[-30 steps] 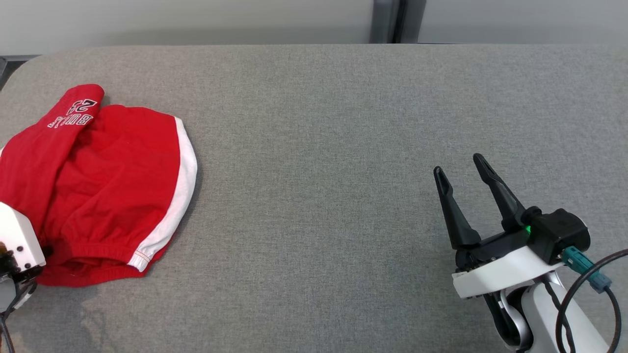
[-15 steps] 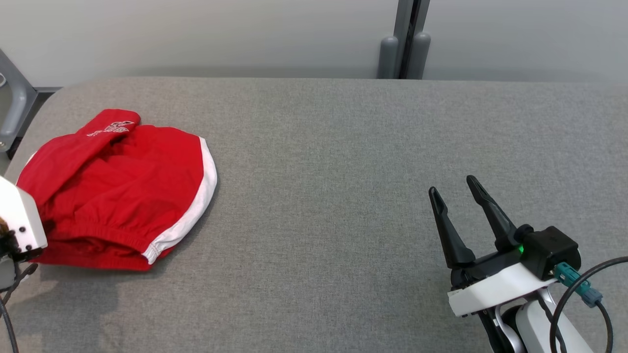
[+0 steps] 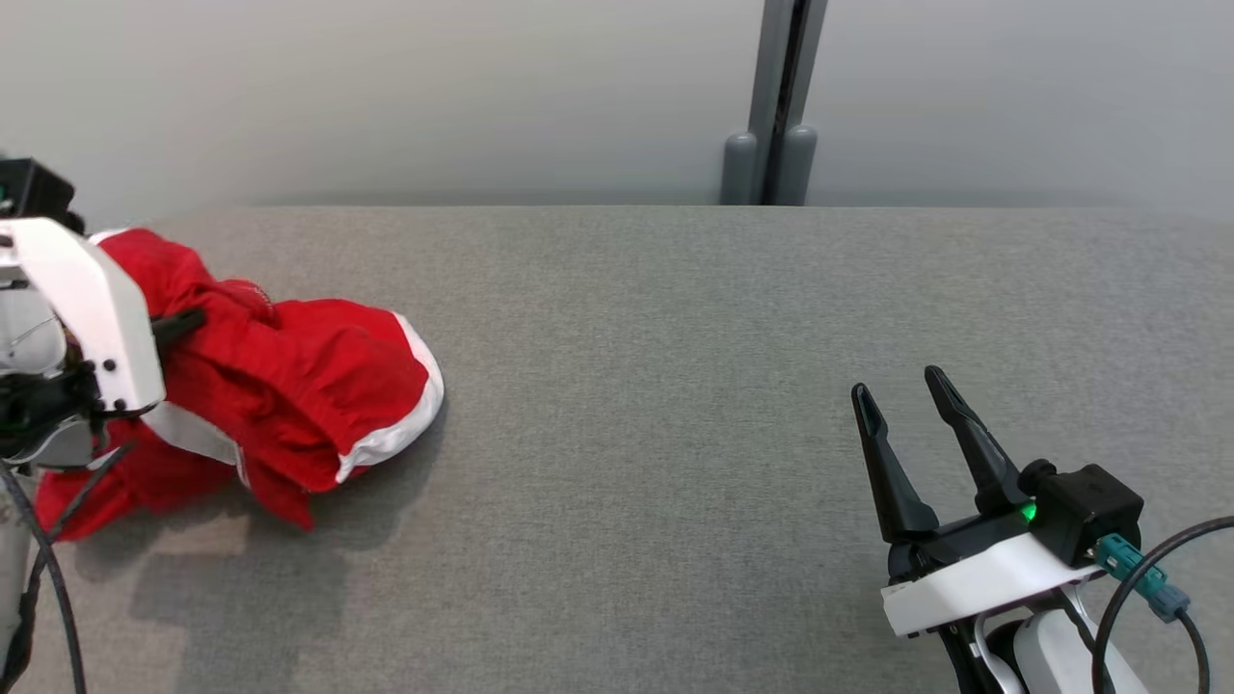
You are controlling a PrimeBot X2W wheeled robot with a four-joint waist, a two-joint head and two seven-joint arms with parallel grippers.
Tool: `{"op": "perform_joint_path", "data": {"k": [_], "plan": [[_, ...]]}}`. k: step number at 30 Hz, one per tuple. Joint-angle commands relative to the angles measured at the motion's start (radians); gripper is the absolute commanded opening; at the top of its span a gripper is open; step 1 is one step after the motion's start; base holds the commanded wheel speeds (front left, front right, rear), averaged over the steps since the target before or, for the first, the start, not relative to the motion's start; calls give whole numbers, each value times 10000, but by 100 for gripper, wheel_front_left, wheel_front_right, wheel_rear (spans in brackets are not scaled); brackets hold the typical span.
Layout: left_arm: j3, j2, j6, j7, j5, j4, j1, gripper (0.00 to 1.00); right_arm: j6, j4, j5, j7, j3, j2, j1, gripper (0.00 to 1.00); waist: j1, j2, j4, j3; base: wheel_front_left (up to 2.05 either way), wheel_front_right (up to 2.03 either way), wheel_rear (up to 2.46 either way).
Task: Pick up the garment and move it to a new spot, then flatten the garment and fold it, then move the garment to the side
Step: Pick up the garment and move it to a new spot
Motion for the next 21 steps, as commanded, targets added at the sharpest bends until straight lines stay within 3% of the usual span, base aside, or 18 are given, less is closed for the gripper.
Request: {"op": "perform_joint_path", "data": {"k": [1, 12, 21], "plan": [[-114, -62, -9, 55, -222, -396, 69, 0, 23, 11, -2, -5, -81, -11, 47, 100, 0, 0, -212, -120, 0, 0, 0], [-1183, -350, -10, -52, -716, -1945, 191, 0, 23, 72, 22, -5, -110, 50, 120, 100, 0, 0, -1427, -258, 0, 0, 0], [-2336, -1215, -11, -438, -796, -2167, -121, 0, 23, 83, 107, -5, -38, -19, -35, 100, 0, 0, -2719, -133, 0, 0, 0]]}}
